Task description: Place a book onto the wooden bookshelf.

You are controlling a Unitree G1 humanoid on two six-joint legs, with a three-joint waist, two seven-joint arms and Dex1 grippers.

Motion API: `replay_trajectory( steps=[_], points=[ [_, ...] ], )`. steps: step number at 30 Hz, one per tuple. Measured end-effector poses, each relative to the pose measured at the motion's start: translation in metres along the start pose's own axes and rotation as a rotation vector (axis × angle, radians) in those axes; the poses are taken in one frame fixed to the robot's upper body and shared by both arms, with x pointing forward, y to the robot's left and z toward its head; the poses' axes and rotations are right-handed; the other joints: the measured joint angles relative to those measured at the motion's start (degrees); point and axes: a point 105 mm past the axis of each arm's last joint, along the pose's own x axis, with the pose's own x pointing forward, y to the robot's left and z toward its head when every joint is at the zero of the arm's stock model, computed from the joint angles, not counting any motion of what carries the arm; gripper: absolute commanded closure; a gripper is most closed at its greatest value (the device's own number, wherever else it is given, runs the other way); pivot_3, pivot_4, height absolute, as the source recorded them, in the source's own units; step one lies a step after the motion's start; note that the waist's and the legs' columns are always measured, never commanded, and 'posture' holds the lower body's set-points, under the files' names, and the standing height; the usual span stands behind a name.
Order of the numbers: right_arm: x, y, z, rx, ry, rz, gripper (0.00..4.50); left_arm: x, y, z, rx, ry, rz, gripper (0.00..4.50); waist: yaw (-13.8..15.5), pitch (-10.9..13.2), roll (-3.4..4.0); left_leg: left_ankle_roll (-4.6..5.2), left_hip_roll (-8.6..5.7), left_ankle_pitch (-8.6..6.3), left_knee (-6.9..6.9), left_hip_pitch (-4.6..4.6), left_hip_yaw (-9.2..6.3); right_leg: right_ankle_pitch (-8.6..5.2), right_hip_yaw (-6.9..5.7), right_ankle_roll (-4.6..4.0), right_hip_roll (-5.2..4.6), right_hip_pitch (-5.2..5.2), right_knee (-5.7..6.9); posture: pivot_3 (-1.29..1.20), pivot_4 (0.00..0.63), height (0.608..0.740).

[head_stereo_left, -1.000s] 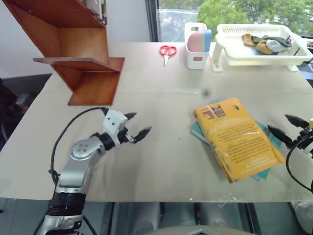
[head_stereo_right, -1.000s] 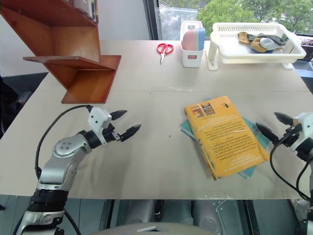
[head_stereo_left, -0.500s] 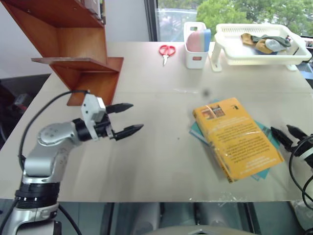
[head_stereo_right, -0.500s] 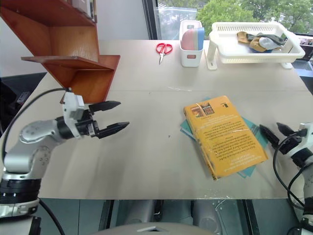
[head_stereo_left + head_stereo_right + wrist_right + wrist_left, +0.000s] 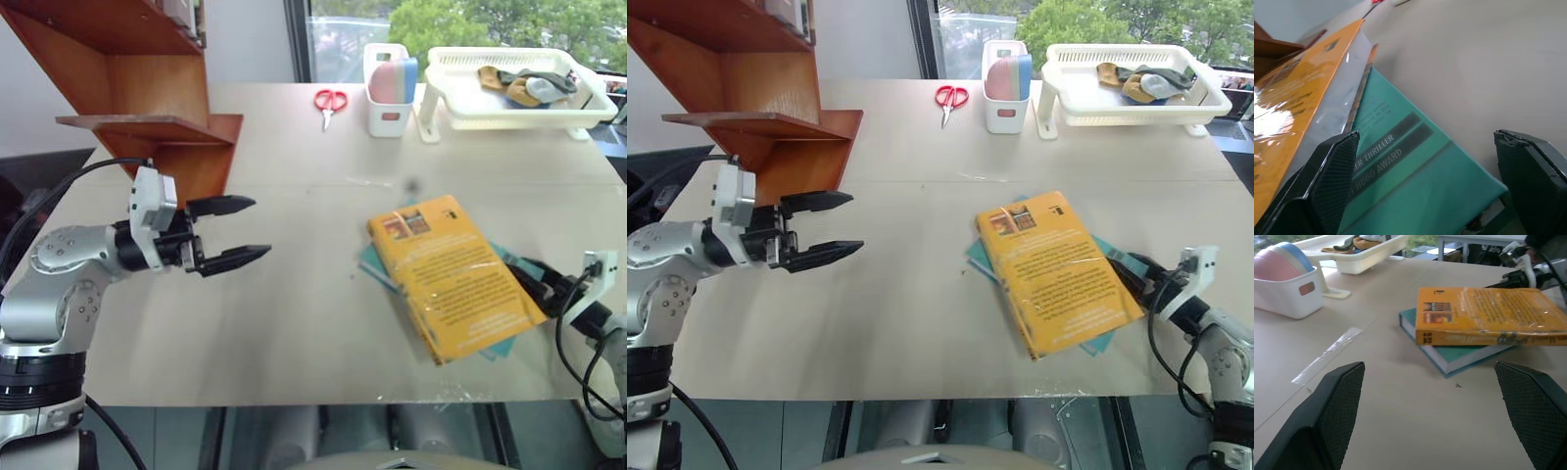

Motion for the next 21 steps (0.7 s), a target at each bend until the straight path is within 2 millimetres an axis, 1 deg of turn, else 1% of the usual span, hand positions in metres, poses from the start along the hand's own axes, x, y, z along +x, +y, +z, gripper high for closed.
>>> replay_trajectory(
  steps=[5,12,15,18,20,21],
  points=[
    [0.021,0.016,-0.003,0.023,0.015,0.068,0.00,0.000,-0.002,0.002,-0.007,-0.004,-0.021,0.04,-0.1,0.1,-0.10,0.00,0.01,0.00,0.00,0.00,0.00,0.00,0.00,0.00,0.01,-0.03,0.04,0.00,0.150,0.740],
    [0.053,0.046,-0.012,0.065,0.040,0.192,0.00,-0.001,-0.003,0.001,-0.025,0.005,-0.030,0.04,-0.4,0.1,-0.14,0.00,0.03,0.00,0.00,-0.01,0.00,0.00,0.00,0.00,0.02,-0.04,0.05,0.00,0.150,0.740],
    [0.060,0.053,-0.013,0.067,0.054,0.222,0.00,-0.001,-0.004,0.002,-0.030,0.000,-0.036,0.04,-0.5,0.1,-0.16,0.00,0.03,0.00,0.00,-0.02,0.00,0.00,0.00,0.00,0.01,-0.04,0.05,0.00,0.150,0.740],
    [0.062,0.055,-0.013,0.048,0.061,0.230,0.00,-0.001,-0.005,0.001,-0.037,-0.002,-0.036,0.04,-0.6,0.1,-0.16,0.00,0.02,0.00,0.00,-0.02,0.00,0.00,0.00,0.00,0.01,-0.06,0.05,0.00,0.150,0.740],
    [0.061,0.053,-0.011,-0.005,0.053,0.241,0.00,-0.001,-0.006,0.000,-0.043,0.001,-0.036,0.04,-0.7,0.1,-0.15,0.00,0.00,0.00,0.00,-0.05,0.00,0.00,0.00,0.00,-0.01,-0.07,0.05,0.00,0.150,0.740],
    [0.058,0.053,-0.006,-0.052,0.038,0.261,0.00,-0.001,-0.006,0.000,-0.044,0.002,-0.037,0.04,-0.7,0.2,-0.14,0.00,-0.02,0.00,0.00,-0.05,0.00,0.00,0.00,0.00,-0.02,-0.08,0.05,0.00,0.150,0.740]
  ],
)
